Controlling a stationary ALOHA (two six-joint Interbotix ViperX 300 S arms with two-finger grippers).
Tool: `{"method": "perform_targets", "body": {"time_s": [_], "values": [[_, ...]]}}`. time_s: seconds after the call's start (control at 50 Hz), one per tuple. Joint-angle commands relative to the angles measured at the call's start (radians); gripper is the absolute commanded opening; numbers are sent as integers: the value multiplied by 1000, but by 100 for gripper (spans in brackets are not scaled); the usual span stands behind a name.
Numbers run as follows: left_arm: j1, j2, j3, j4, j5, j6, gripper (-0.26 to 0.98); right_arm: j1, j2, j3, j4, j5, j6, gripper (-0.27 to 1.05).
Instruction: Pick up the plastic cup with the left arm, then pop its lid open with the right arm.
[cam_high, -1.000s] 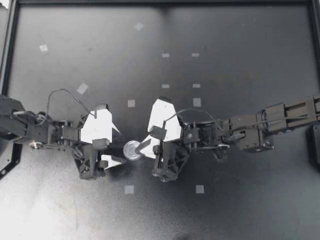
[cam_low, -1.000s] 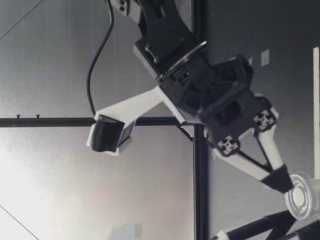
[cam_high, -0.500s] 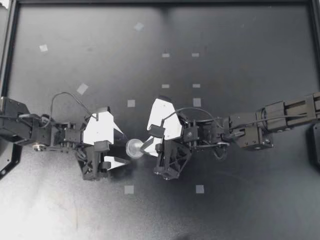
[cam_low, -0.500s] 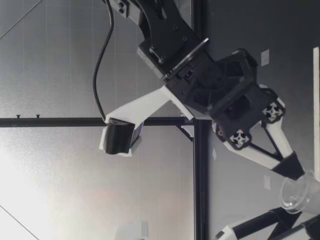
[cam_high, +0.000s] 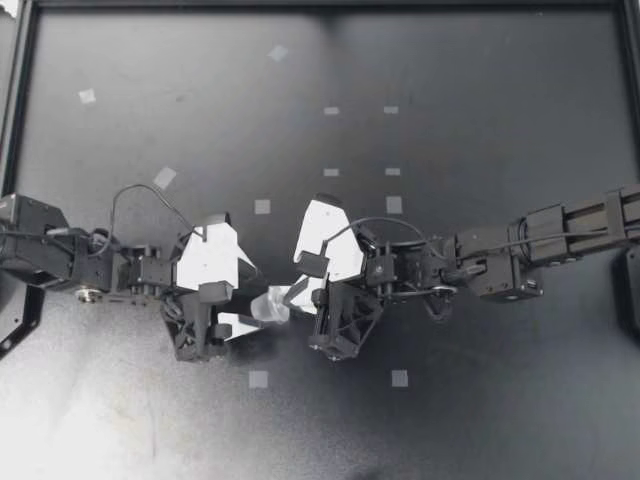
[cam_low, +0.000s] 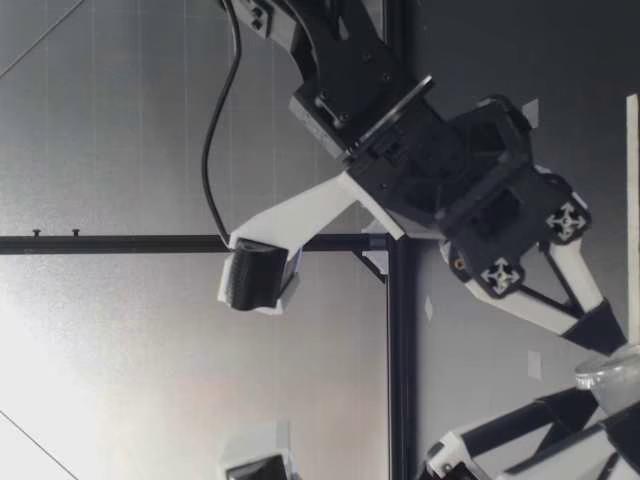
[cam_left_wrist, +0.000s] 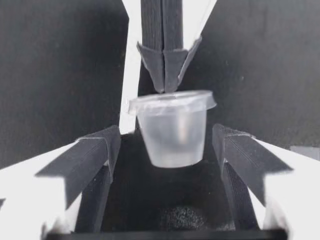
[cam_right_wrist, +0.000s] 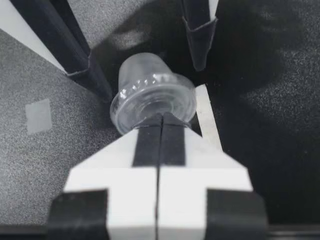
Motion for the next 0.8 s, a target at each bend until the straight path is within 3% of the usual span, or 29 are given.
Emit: {"method": "perform_targets", "body": {"time_s": [0.0, 0.3, 0.6, 0.78], "values": [[-2, -11, -21, 2, 8, -2, 62, 0, -17, -17, 0, -11, 0, -6], [-2, 38, -75, 2, 69, -2, 60, 0, -23, -15, -2, -11, 0, -6], [-2, 31, -77, 2, 77, 2, 35, 0, -40, -6, -2, -5, 2, -6], [-2, -2, -57, 3, 67, 2, 32, 0, -110, 17, 6, 49, 26, 1]]}}
